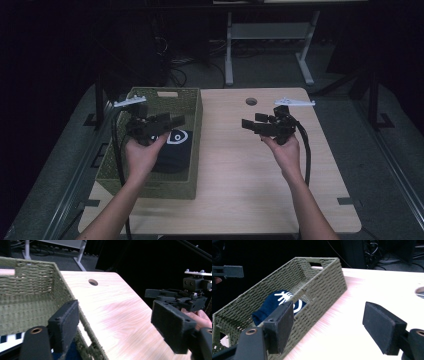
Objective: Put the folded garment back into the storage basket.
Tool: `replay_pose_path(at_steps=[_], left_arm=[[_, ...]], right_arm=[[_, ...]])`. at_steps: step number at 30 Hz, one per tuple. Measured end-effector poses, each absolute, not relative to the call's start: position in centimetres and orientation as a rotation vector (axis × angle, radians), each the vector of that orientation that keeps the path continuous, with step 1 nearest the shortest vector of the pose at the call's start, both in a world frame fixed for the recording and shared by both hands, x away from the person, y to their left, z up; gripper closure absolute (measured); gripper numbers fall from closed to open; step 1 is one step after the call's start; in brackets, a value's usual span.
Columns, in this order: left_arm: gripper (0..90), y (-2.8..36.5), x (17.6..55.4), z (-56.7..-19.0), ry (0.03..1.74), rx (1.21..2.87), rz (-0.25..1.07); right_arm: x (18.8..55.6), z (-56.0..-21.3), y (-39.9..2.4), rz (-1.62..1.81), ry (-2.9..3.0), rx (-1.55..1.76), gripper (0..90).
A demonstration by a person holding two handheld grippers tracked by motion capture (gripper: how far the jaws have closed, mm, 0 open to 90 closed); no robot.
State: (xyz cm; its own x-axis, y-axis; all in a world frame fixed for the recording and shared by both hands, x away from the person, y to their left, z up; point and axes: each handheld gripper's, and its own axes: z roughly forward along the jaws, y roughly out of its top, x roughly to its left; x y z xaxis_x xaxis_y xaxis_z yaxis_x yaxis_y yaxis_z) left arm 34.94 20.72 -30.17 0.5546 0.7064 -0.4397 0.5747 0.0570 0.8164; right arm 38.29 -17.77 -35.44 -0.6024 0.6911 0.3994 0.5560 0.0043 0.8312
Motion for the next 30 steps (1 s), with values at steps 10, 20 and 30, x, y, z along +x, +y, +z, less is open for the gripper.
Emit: replay_pose_path(at_steps=[10, 20, 30], left_arm=[[17.6, 18.2, 34.9, -30.6, 1.071, 1.627, 0.121], [15.9, 15.7, 34.8, -31.0, 1.032, 1.64, 0.104], [15.9, 13.3, 34.7, -31.5, 0.994, 1.658, 0.082]], right_arm=[[37.9, -36.1, -20.1, 1.638, 2.129, 1.379, 21.7], [37.5, -36.3, -22.2, 1.564, 2.117, 1.374, 20.5], [36.9, -37.8, -24.5, 1.529, 2.115, 1.403, 19.0]])
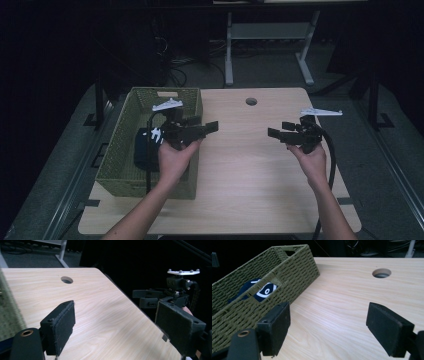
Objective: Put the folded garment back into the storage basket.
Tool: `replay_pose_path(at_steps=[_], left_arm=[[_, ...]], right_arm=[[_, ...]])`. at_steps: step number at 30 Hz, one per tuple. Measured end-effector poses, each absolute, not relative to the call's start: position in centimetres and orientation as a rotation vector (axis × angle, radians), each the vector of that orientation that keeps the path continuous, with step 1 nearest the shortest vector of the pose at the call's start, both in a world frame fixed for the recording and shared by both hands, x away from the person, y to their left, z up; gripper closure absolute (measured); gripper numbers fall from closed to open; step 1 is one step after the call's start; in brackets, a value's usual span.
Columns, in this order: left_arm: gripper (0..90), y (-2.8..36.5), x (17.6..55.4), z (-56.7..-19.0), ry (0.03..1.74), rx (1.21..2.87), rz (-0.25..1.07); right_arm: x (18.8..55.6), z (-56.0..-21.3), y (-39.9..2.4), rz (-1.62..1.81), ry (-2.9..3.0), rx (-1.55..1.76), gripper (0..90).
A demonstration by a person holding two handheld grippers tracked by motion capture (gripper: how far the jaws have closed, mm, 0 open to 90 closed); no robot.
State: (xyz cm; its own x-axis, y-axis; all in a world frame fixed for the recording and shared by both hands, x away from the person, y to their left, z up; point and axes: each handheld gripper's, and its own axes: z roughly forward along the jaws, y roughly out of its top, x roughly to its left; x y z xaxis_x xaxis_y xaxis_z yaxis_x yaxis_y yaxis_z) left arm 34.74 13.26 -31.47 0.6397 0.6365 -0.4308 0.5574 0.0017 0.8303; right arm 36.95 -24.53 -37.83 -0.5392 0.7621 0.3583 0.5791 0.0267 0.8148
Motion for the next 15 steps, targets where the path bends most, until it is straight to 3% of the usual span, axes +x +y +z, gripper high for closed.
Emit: replay_pose_path(at_steps=[15], left_arm=[[15.9, 10.4, 34.6, -32.6, 0.964, 1.689, 0.043]], right_arm=[[35.4, -38.9, -28.1, 1.487, 2.085, 1.463, 18.5]])
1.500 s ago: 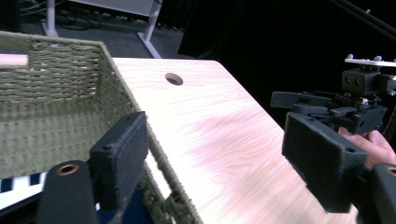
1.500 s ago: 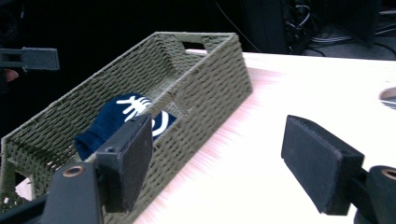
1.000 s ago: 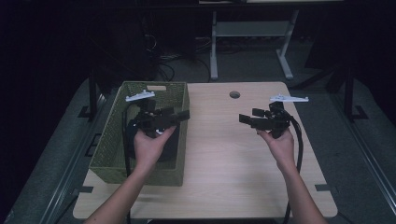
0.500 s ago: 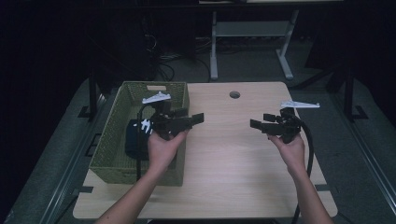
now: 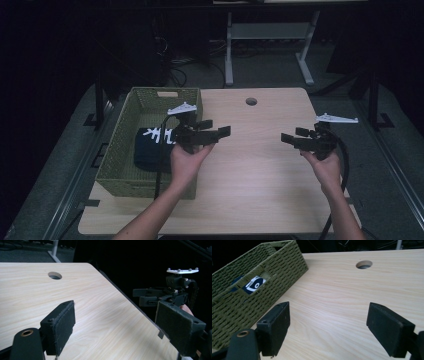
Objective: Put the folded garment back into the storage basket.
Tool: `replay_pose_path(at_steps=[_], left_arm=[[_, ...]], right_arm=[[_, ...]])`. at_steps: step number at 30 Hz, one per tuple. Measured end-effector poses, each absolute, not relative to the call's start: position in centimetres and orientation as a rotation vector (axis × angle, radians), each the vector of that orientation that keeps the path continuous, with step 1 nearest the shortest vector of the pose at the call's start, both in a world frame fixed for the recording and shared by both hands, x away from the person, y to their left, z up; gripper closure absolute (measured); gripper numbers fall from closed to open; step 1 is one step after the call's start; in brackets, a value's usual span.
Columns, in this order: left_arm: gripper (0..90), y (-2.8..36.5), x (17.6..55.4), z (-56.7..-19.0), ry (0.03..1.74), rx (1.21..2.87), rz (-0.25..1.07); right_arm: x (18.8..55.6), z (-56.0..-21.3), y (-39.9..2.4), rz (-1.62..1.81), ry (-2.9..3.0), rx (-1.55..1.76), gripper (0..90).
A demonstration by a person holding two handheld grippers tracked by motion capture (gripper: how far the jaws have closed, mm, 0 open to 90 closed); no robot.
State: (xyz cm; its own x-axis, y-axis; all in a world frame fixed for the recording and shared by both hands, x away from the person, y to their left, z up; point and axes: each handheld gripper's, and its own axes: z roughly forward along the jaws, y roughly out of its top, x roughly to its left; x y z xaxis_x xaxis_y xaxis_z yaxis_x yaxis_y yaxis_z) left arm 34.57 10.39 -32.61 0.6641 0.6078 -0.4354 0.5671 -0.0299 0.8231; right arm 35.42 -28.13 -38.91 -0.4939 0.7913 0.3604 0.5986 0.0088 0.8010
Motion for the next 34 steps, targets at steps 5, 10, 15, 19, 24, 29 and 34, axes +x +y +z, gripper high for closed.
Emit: replay_pose_path(at_steps=[5, 10, 15, 19, 24, 29, 34], left_arm=[[15.9, 9.1, 34.3, -32.8, 0.941, 1.704, 0.039], [16.0, 7.7, 33.8, -33.4, 0.913, 1.727, 0.032], [16.0, 6.4, 33.1, -34.2, 0.892, 1.738, 0.02], [16.1, 5.3, 32.4, -34.7, 0.866, 1.759, 0.016], [16.3, 4.1, 31.4, -35.6, 0.834, 1.785, 0.015], [16.3, 2.9, 29.5, -37.2, 0.792, 1.836, 0.036], [16.2, 2.0, 27.2, -38.9, 0.738, 1.865, 0.019]], right_arm=[[35.0, -39.2, -29.0, 1.474, 2.076, 1.47, 18.5], [34.5, -39.9, -30.1, 1.458, 2.071, 1.493, 18.5], [33.6, -40.8, -31.3, 1.441, 2.062, 1.509, 18.5], [32.7, -41.3, -32.1, 1.434, 2.046, 1.526, 18.5], [31.5, -41.7, -32.7, 1.423, 2.033, 1.524, 18.7], [30.1, -42.6, -33.3, 1.426, 2.036, 1.524, 19.4], [27.9, -44.1, -33.8, 1.43, 2.026, 1.55, 18.8]])
